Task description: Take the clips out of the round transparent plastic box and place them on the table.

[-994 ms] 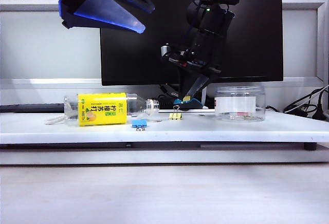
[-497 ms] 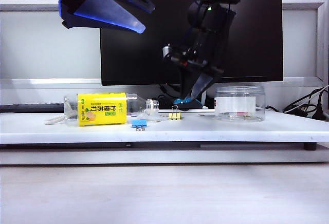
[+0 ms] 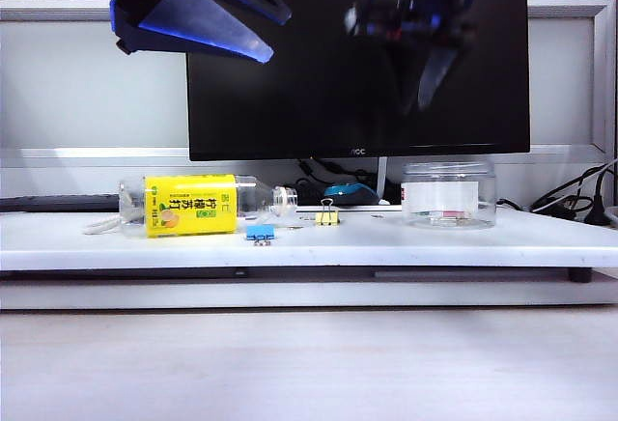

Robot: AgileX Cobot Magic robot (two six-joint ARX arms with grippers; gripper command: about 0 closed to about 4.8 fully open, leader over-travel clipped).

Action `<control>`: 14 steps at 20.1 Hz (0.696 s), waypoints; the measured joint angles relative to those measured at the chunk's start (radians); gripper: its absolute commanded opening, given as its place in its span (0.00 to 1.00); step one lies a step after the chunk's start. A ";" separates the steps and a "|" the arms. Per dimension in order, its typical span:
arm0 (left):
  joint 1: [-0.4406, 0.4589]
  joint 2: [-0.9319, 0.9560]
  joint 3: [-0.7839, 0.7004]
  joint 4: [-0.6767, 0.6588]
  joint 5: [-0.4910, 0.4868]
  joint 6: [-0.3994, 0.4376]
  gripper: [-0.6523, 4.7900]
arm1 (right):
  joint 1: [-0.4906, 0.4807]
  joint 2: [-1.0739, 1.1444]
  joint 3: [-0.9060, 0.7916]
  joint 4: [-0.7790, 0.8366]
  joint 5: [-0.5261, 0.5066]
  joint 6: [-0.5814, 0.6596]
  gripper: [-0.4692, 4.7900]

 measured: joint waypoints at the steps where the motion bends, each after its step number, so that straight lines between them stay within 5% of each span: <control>1: 0.000 0.000 0.000 0.000 0.000 0.000 0.46 | 0.000 0.009 -0.001 0.000 0.003 0.010 0.44; 8: 0.000 0.000 0.000 -0.010 0.000 -0.001 0.46 | -0.016 0.081 -0.008 -0.006 0.097 0.196 0.43; 14: 0.000 0.000 0.000 -0.017 0.000 -0.001 0.46 | -0.023 0.058 -0.008 -0.006 0.094 0.205 0.43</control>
